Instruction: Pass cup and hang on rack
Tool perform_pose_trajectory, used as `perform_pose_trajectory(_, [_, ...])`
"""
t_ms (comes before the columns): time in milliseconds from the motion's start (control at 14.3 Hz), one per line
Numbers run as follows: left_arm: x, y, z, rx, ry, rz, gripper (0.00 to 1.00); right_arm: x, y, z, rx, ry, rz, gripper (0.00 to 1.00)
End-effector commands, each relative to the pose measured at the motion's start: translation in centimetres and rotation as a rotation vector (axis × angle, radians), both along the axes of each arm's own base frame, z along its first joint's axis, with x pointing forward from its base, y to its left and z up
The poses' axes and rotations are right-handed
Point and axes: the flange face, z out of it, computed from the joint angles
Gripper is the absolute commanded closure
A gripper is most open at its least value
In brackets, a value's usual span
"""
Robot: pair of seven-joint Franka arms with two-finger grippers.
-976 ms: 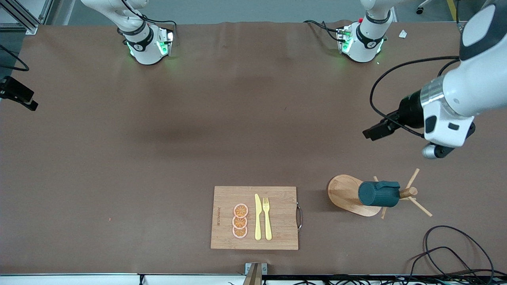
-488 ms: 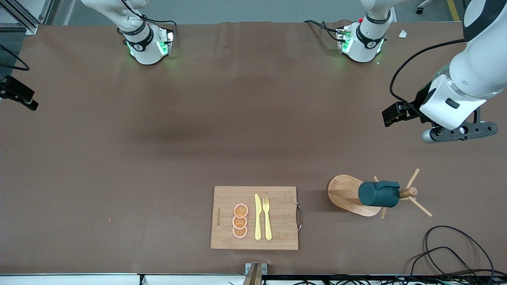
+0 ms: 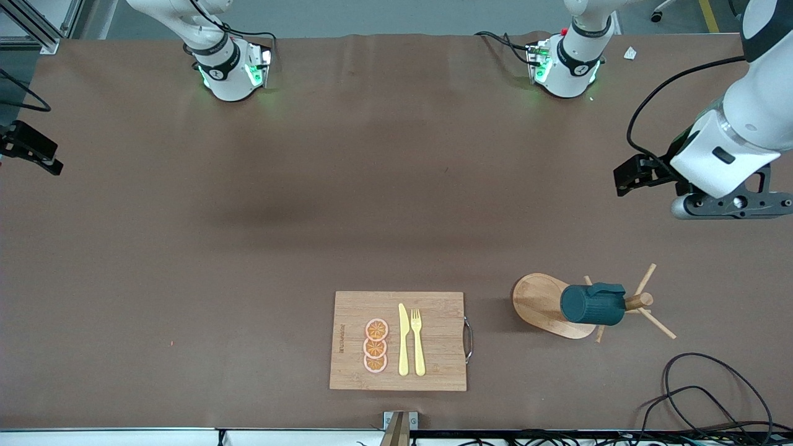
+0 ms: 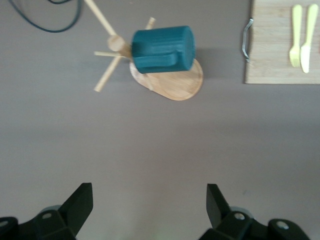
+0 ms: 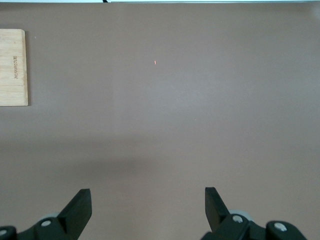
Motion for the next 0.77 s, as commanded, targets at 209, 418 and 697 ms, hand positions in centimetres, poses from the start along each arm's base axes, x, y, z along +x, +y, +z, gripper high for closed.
perform_pose_trajectory(209, [-3.2, 7.5, 2.4, -0.018, 0.016, -0.080, 0.00, -0.8, 0.1, -0.3, -0.019, 0.003, 0.013, 0.00])
perform_pose_trajectory(418, [-5.9, 7.6, 2.2, 0.004, 0.041, -0.077, 0.00, -0.7, -0.1, -0.3, -0.019, 0.005, 0.012, 0.00])
perform_pose_trajectory(697, [-8.6, 8.0, 1.9, -0.029, 0.039, -0.062, 0.00, -0.6, -0.1, -0.4, -0.019, 0.000, 0.012, 0.00])
